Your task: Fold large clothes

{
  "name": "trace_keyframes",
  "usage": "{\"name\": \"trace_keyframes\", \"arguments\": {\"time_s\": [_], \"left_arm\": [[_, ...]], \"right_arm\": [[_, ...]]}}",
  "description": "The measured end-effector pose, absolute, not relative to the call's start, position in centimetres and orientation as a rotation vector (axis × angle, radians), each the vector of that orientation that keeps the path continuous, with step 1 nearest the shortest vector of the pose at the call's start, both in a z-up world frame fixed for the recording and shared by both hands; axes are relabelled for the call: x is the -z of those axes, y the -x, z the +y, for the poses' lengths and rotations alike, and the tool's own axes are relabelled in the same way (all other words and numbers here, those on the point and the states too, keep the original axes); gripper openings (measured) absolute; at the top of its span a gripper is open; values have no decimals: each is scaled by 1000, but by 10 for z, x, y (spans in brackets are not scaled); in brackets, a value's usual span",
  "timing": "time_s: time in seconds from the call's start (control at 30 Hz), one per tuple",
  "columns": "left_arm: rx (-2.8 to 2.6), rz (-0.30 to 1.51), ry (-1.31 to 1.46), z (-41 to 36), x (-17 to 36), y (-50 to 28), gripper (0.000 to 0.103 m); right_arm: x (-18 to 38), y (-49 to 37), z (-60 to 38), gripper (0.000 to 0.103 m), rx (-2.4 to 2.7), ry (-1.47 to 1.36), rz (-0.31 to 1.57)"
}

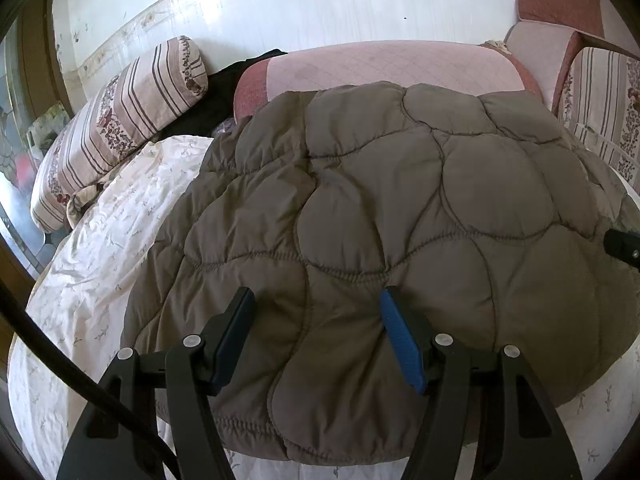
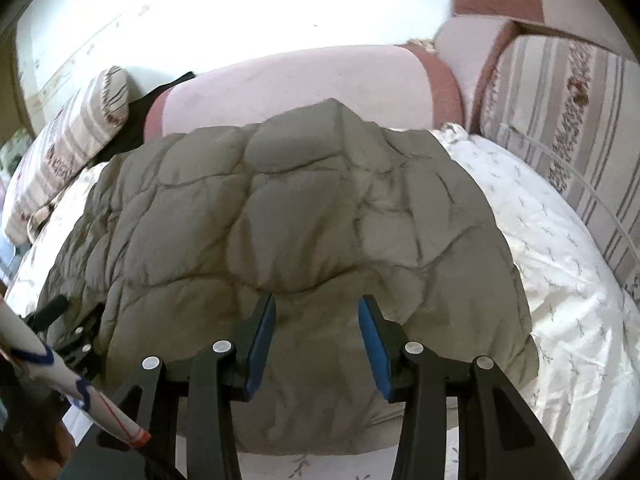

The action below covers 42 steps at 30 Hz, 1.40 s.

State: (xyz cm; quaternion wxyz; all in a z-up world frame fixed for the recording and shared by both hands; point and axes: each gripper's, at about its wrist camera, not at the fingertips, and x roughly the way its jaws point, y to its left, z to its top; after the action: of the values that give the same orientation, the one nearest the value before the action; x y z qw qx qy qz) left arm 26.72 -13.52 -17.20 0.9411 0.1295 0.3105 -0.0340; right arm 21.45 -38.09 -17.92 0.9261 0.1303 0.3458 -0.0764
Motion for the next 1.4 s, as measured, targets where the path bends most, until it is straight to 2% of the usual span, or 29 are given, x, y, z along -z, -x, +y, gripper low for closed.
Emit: {"name": "trace_keyframes", "arguments": {"time_s": [0.4,0.63,0.9,1.07,1.13,1.23,1.4], "left_arm": [[77,637,-259,-135,170,-267,65],[65,597,-187,-114,149,-266,64],[-41,660,-60,-71,148,-307,65],[-97,626,-95,-65,146,-326,65],[-102,657,-96,-62,152,-335,65],[-127,694,-101,-54,161,-346,70],[-100,716,-34,-42,151,-350,71]], "right_arm": [[202,-235,-388,52,182,-308,819],[169,-207,-392,52,247,-232,652],[181,-211,-445,52,327,-418,675],[174,-226,-443,52,315,-407,630],[177,-236,-447,52,325,-402,642],[193,-246,-466,52,351,-457,692],[199,-251,-468,52,342,-445,747]]}}
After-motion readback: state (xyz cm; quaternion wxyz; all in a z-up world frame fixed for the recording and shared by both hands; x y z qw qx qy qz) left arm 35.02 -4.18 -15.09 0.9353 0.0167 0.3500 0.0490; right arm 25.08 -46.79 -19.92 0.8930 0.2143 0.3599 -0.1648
